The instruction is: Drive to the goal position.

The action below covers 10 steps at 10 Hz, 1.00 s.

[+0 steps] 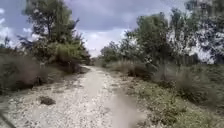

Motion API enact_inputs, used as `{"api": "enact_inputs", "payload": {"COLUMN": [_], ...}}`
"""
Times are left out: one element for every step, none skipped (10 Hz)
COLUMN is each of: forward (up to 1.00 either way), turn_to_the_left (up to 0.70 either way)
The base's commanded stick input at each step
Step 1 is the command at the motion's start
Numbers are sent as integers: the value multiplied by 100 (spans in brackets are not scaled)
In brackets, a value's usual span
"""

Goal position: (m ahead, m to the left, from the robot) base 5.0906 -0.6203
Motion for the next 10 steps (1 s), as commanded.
{"api": "enact_inputs", "payload": {"forward": [50,50,50,50,50,50,50,50,50,50], "turn_to_the_left": [1,1,1,1,1,1,1,1,1,1]}}
